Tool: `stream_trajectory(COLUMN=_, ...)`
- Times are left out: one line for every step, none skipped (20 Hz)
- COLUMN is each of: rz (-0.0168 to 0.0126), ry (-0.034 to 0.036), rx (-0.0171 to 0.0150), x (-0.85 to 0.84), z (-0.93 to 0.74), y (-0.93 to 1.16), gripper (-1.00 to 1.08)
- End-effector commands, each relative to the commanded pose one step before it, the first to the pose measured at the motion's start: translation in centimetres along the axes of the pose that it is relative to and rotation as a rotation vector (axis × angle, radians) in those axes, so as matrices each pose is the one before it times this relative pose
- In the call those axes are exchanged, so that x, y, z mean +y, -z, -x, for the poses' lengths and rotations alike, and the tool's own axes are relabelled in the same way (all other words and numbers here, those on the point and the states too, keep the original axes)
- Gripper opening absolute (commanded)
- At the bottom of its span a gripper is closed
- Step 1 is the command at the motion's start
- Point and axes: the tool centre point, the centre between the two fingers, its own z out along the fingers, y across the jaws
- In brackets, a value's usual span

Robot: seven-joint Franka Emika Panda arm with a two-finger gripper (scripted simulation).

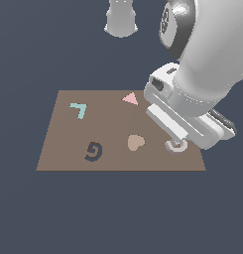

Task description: Insert a designated object into the corresponding slot on a board.

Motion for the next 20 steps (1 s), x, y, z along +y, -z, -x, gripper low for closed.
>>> stream_trajectory(rz=-0.00086, ry=-0.06664, rx=0.00004, x=-1.182, z=0.155, y=-0.678, gripper=1.00)
stream_trajectory(rz=-0.00020, ry=-0.02304, rx=-0.00017, x=-0.428, z=0.067, y=-0.245, gripper=1.00)
stream_trajectory(rz=-0.00020, ry=-0.02192, rx=-0.00017, x=-0.407, z=0.061, y=-0.232, gripper=1.00)
stream_trajectory(rz=-0.00019, ry=-0.02076, rx=-0.00017, x=-0.387, z=0.057, y=-0.220, gripper=1.00)
stream_trajectory(rz=-0.00018, ry=-0.01960, rx=-0.00017, x=-0.365, z=0.051, y=-0.207, gripper=1.00)
stream_trajectory(rz=-0.00017, ry=-0.01845, rx=-0.00016, x=-0.344, z=0.046, y=-0.194, gripper=1.00)
stream_trajectory(rz=-0.00015, ry=-0.01729, rx=-0.00016, x=-0.323, z=0.040, y=-0.181, gripper=1.00)
stream_trajectory(rz=-0.00014, ry=-0.01610, rx=-0.00015, x=-0.302, z=0.034, y=-0.168, gripper=1.00)
stream_trajectory(rz=-0.00013, ry=-0.01492, rx=-0.00014, x=-0.281, z=0.029, y=-0.155, gripper=1.00)
stream_trajectory(rz=-0.00012, ry=-0.01372, rx=-0.00013, x=-0.258, z=0.024, y=-0.142, gripper=1.00)
stream_trajectory(rz=-0.00011, ry=-0.01247, rx=-0.00012, x=-0.235, z=0.021, y=-0.129, gripper=1.00)
stream_trajectory(rz=-0.00010, ry=-0.01120, rx=-0.00011, x=-0.211, z=0.017, y=-0.115, gripper=1.00)
stream_trajectory(rz=-0.00008, ry=-0.00991, rx=-0.00010, x=-0.188, z=0.013, y=-0.101, gripper=1.00)
stream_trajectory(rz=-0.00007, ry=-0.00862, rx=-0.00009, x=-0.164, z=0.009, y=-0.088, gripper=1.00)
stream_trajectory(rz=-0.00006, ry=-0.00734, rx=-0.00007, x=-0.141, z=0.004, y=-0.074, gripper=1.00)
stream_trajectory(rz=-0.00005, ry=-0.00606, rx=-0.00006, x=-0.117, z=0.000, y=-0.060, gripper=1.00)
stream_trajectory(rz=-0.00004, ry=-0.00478, rx=-0.00005, x=-0.095, z=-0.002, y=-0.047, gripper=1.00)
stream_trajectory(rz=-0.00003, ry=-0.00365, rx=-0.00003, x=-0.072, z=-0.009, y=-0.034, gripper=1.00)
stream_trajectory(rz=-0.00002, ry=-0.00249, rx=-0.00002, x=-0.051, z=-0.008, y=-0.023, gripper=1.00)
stream_trajectory(rz=-0.00001, ry=-0.00138, rx=-0.00001, x=-0.030, z=-0.002, y=-0.013, gripper=1.00)
